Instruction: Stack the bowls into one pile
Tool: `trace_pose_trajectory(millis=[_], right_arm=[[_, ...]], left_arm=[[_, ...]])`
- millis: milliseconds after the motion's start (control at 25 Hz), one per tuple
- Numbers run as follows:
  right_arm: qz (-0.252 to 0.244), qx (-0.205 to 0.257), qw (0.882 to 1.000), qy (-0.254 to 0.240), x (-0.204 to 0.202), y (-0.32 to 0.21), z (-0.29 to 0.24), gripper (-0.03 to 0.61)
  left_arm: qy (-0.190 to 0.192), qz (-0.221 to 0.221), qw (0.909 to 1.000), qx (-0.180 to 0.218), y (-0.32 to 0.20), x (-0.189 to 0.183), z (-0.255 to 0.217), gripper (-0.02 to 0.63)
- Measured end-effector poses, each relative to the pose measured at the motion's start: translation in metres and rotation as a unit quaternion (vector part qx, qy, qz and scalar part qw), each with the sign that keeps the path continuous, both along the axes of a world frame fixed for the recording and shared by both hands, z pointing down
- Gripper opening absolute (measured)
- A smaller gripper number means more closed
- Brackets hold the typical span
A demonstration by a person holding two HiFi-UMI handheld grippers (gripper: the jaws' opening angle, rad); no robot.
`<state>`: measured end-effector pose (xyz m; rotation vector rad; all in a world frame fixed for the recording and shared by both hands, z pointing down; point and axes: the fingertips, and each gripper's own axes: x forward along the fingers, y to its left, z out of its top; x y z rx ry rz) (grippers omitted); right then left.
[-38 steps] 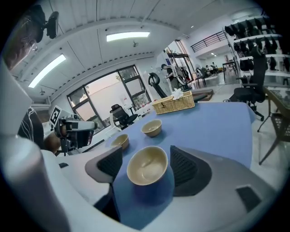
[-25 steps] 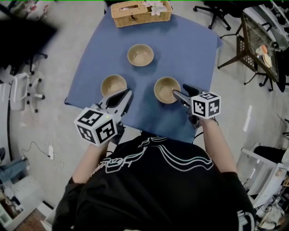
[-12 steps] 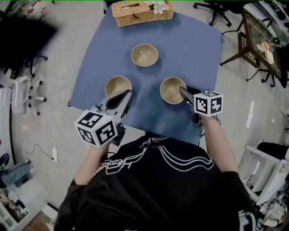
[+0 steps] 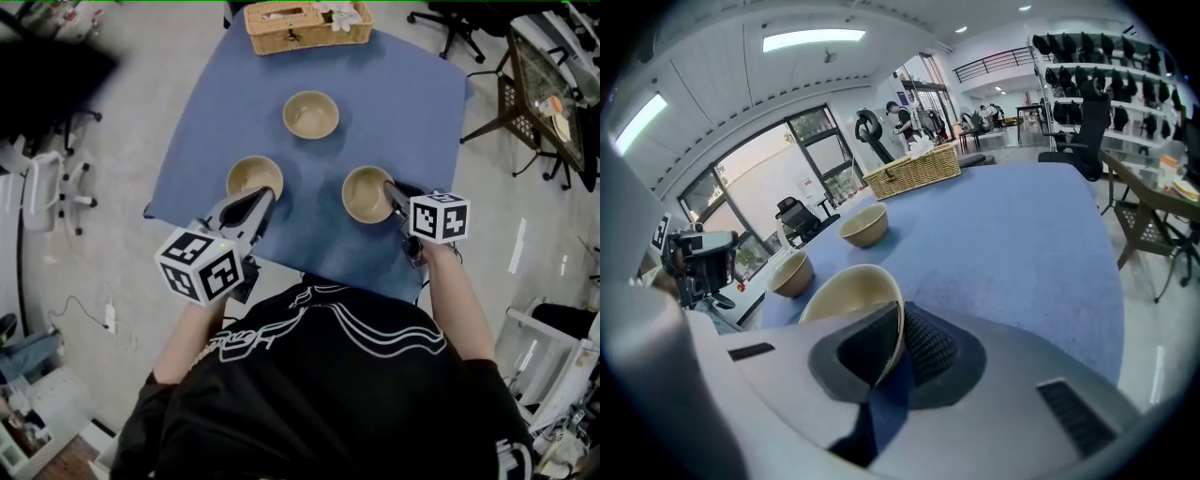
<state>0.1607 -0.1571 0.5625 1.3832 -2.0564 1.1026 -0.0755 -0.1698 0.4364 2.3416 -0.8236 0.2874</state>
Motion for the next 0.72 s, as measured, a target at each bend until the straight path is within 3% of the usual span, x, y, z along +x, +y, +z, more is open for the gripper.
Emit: trace_pose_trajectory(millis=[360, 720], right_arm=[[-0.011, 0.005, 1.000, 0.005, -0.011, -0.006, -0.011, 0.041], [-0.049, 0.029, 0.998, 0.001, -0.048, -0.025, -0.043, 0.041]], left_arm=[[-0.002, -0.033, 0.9994, 0.005, 0.005, -0.029, -0.005, 0.023], [0.006, -0.065, 0.9977, 0.016, 0.006, -0.060, -0.020, 0.023]])
